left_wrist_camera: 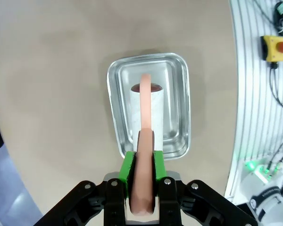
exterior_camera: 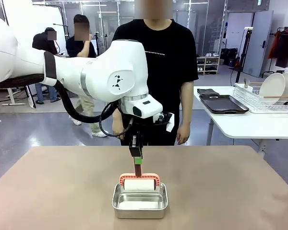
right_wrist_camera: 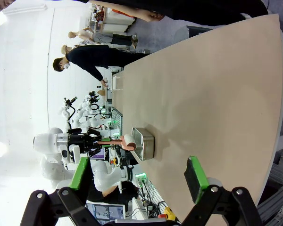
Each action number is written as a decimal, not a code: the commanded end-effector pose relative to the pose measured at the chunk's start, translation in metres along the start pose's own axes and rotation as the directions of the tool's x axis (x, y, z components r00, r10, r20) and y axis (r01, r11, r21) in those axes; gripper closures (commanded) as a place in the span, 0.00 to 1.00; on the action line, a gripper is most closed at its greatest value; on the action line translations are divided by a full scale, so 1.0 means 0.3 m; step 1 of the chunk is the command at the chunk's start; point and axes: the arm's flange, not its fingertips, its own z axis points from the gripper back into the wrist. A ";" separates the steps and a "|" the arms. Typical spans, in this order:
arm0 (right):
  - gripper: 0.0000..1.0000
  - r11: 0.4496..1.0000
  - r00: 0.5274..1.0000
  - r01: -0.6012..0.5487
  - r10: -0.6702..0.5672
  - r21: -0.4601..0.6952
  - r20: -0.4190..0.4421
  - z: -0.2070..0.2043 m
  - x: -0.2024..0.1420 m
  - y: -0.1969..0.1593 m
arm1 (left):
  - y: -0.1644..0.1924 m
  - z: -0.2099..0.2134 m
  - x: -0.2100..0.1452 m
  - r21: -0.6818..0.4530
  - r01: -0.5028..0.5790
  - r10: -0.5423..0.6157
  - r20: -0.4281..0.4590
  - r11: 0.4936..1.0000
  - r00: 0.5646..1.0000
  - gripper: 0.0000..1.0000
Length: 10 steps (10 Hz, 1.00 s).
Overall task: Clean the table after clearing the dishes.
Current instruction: Place the Lint Roller back on top of the Airtight Container.
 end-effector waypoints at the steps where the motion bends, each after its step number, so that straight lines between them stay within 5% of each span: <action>1: 0.00 1.000 1.000 -0.002 0.002 0.001 0.001 -0.003 -0.004 0.008 | 0.012 -0.039 0.000 -0.038 0.032 -0.032 -0.006 0.999 0.999 0.78; 10: 0.00 1.000 1.000 -0.002 0.002 0.001 0.001 -0.003 -0.004 0.008 | 0.093 -0.178 -0.005 -0.006 0.049 -0.049 -0.044 0.999 0.998 0.78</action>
